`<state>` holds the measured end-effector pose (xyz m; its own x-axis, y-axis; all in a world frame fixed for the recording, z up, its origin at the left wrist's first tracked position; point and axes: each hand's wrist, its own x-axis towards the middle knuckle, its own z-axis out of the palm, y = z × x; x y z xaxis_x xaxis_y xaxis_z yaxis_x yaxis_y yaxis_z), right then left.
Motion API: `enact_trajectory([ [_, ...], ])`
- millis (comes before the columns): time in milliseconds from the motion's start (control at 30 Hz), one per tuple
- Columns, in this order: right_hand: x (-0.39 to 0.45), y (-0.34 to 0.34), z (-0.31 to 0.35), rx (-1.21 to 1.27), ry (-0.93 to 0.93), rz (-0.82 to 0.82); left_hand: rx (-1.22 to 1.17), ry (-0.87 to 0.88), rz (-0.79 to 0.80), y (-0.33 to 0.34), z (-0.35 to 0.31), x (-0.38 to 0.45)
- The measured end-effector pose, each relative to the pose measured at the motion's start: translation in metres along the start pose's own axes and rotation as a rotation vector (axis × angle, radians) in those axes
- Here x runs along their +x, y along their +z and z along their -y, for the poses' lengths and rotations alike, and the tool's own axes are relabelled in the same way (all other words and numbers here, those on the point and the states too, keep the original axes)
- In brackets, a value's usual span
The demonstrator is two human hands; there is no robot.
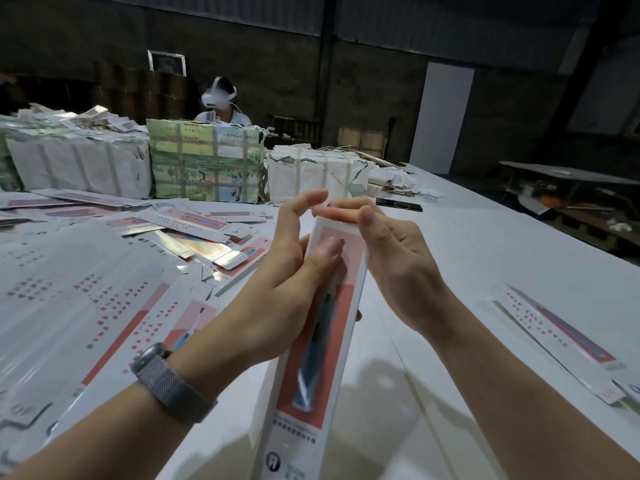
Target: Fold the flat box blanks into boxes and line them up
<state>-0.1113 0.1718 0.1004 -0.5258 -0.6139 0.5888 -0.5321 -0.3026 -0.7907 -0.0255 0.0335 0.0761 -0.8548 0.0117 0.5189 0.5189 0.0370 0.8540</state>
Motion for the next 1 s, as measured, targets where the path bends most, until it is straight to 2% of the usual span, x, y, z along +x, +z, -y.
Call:
enact_trajectory([
  [67,-0.001,0.003,0.003,-0.054,-0.019,-0.003,0.011,0.013,-0.030,0.002,0.000,0.001],
  [133,-0.001,0.007,0.005,-0.165,-0.047,-0.080,0.048,0.039,-0.099,0.003,0.003,0.003],
  [233,0.001,0.012,0.003,-0.449,-0.113,-0.243,0.122,0.030,-0.203,0.004,0.008,0.005],
  [300,0.000,0.016,0.003,-0.618,-0.125,-0.279,0.145,0.010,-0.246,0.004,0.010,0.005],
  [533,-0.003,0.026,0.019,-0.826,0.044,-0.147,-0.047,-0.053,-0.371,0.003,0.003,0.009],
  [667,-0.003,0.021,0.026,-0.814,0.182,-0.005,-0.287,-0.108,-0.278,0.005,-0.001,0.010],
  [733,-0.002,0.014,0.022,-0.884,0.185,0.002,-0.208,-0.149,-0.186,0.006,0.001,0.011],
  [833,0.004,0.002,0.012,-0.959,0.262,0.004,0.036,-0.224,-0.114,0.011,0.005,0.008],
  [933,0.007,-0.033,-0.010,-1.159,0.523,0.063,0.263,-0.273,-0.130,0.006,0.013,0.003],
  [1000,0.000,-0.062,-0.027,-1.267,0.703,0.092,0.332,-0.292,-0.134,-0.001,0.017,0.001],
])
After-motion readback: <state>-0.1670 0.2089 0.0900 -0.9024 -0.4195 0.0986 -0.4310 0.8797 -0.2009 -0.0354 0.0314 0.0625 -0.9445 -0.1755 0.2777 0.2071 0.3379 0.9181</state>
